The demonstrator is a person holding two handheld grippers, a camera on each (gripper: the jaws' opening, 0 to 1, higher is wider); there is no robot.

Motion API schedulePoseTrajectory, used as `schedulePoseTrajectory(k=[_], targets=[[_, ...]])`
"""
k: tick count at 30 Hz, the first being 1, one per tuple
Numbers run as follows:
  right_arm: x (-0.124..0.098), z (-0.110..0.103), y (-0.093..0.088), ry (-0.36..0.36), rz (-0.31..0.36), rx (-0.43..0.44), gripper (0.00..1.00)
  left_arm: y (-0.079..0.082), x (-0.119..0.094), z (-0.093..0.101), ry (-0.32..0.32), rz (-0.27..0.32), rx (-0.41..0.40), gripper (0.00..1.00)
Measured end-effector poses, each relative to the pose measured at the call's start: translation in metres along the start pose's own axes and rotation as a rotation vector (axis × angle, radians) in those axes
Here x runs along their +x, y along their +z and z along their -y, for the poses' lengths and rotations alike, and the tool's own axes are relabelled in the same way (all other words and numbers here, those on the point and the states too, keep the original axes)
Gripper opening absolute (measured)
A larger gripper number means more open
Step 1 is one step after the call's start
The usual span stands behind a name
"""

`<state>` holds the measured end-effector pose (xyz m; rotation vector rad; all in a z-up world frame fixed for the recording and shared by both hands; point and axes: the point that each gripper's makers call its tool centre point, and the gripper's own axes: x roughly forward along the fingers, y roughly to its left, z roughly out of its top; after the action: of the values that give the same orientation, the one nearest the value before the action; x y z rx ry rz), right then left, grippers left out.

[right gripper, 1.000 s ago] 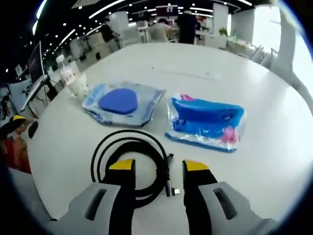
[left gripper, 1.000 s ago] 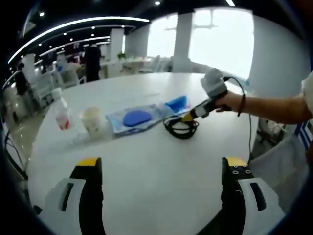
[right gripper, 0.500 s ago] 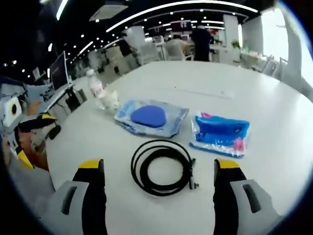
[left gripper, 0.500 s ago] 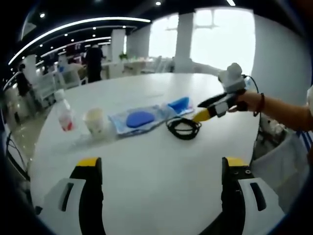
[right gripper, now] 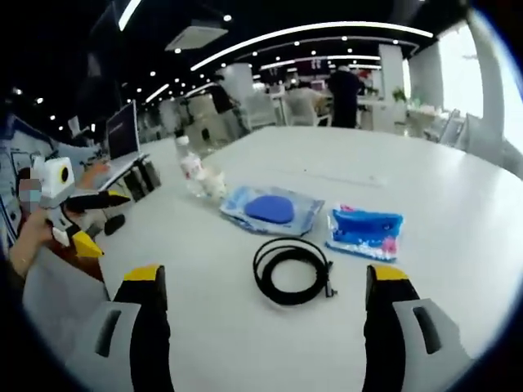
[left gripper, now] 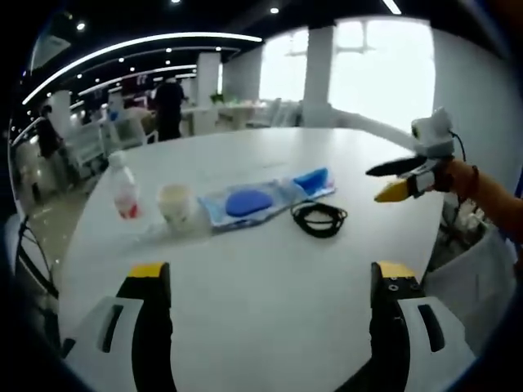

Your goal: Arrange the tabletop items into an orderly group along one side of the table until the central work area is clear of visible clutter.

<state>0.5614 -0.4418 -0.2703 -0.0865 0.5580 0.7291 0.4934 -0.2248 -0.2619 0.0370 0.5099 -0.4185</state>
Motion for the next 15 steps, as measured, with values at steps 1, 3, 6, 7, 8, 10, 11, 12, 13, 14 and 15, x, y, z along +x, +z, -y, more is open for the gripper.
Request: schedulePoseTrajectory(k=[1, 3, 6, 7, 8, 10, 11, 12, 13, 14, 15], targets=[[-0.004, -0.001, -0.002, -0.008, 0.0, -0.011, 0.99, -0.001, 0.0, 0.0, 0.002, -0.001, -0.001, 0.99], [-0.01, -0.001, -0.007, -0.016, -0.003, -0.014, 0.99, -0.002, -0.002, -0.001, 0.005, -0.001, 0.001, 0.99], [-0.018, -0.002, -0.012, -0.025, 0.002, -0.007, 0.99, -0.004, -0.006, -0.002, 0.01, 0.0, -0.004, 0.99], [-0.022, -0.004, -0.011, -0.025, 0.023, -0.019, 0.99, -0.005, -0.007, -0.002, 0.011, 0.0, -0.01, 0.99], [-0.024, -0.005, -0.008, -0.028, 0.056, -0.036, 0.99, -0.005, -0.007, -0.002, 0.01, 0.0, -0.013, 0.99], [-0.03, -0.009, -0.014, -0.035, 0.049, -0.049, 0.99, -0.007, -0.007, -0.002, 0.012, -0.001, -0.019, 0.99], [-0.031, -0.011, -0.015, -0.034, 0.048, -0.053, 0.99, -0.007, -0.007, -0.003, 0.014, -0.001, -0.019, 0.99], [-0.034, -0.012, -0.017, -0.035, 0.052, -0.057, 0.99, -0.007, -0.008, -0.003, 0.013, 0.002, -0.017, 0.99], [-0.036, -0.014, -0.017, -0.038, 0.058, -0.061, 0.99, -0.007, -0.008, -0.003, 0.013, 0.002, -0.017, 0.99], [-0.038, -0.015, -0.018, -0.043, 0.058, -0.066, 0.99, -0.008, -0.009, -0.003, 0.014, 0.001, -0.015, 0.99], [-0.039, -0.016, -0.019, -0.047, 0.052, -0.067, 0.99, -0.009, -0.01, -0.003, 0.013, 0.001, -0.011, 0.99]])
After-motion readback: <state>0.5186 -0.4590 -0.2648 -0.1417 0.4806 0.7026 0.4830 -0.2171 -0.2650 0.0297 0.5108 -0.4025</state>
